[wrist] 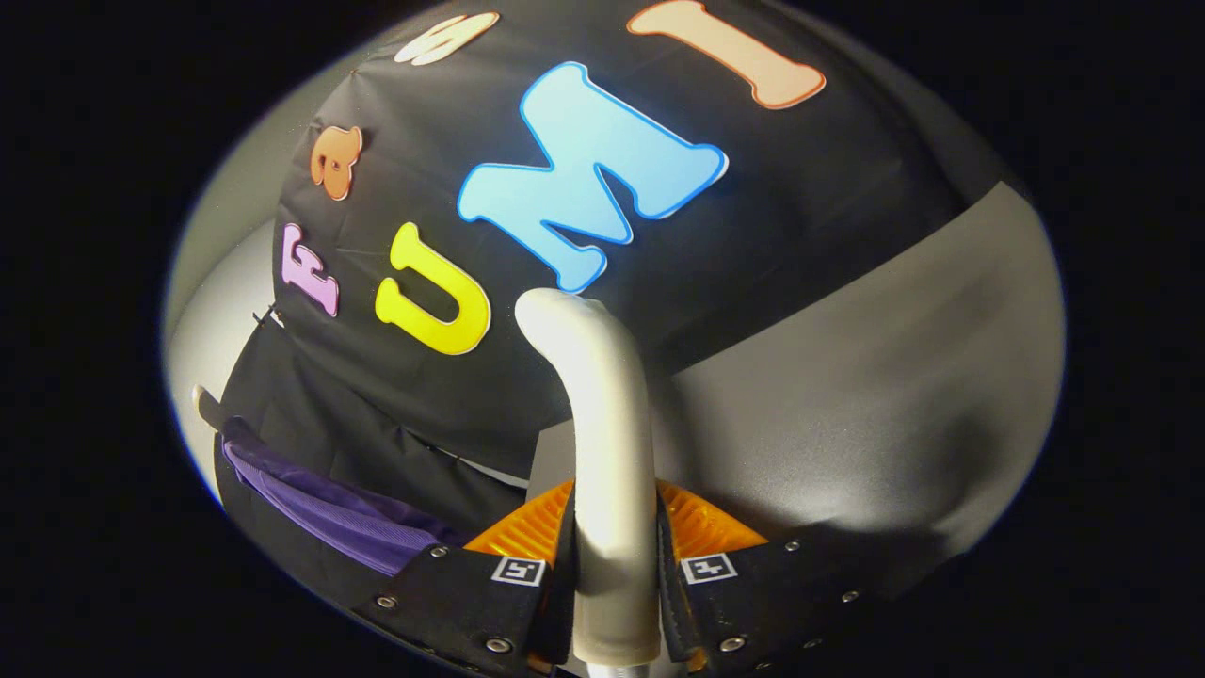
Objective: Iron the clothes twice with a garment steamer, once on the left side and once on the right side.
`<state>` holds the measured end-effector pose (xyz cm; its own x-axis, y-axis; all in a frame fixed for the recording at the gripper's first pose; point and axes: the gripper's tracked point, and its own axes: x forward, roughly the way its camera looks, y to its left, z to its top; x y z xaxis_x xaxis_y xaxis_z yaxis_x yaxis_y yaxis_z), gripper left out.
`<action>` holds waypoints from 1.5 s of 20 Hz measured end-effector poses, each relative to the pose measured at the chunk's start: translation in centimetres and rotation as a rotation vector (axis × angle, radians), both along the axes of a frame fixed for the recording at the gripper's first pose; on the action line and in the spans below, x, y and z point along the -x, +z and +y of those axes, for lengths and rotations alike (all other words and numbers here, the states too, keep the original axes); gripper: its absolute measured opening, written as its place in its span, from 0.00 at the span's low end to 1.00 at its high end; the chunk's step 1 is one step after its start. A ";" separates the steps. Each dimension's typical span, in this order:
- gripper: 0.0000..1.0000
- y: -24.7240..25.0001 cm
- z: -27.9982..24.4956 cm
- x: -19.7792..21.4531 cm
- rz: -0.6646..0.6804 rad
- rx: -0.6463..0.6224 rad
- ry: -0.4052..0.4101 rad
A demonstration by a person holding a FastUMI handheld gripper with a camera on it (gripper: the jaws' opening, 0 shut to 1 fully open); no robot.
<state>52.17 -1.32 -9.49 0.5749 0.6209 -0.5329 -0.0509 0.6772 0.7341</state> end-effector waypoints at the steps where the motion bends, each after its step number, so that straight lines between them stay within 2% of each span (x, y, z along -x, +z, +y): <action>1: 0.38 1.5 -0.2 0.5 -0.048 0.003 -0.017; 6: 0.38 8.5 -0.6 4.2 -0.337 0.071 -0.066; 9: 0.38 9.5 2.2 8.5 -0.381 0.075 -0.003; 11: 0.37 10.5 3.4 11.0 -0.421 0.096 -0.004; 14: 0.37 12.8 5.1 13.8 -0.560 0.121 -0.068; 16: 0.37 14.0 7.1 16.6 -0.629 0.110 -0.080; 19: 0.37 14.7 9.1 20.2 -0.687 0.142 -0.081; 22: 0.37 15.8 11.5 23.0 -0.736 0.090 -0.102; 24: 0.37 16.3 12.9 24.7 -0.775 0.098 -0.105; 30: 0.37 19.4 16.6 27.6 -0.892 0.154 -0.124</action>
<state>24.55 15.26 9.95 0.8713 0.4858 0.0693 -0.4761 0.8028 0.3589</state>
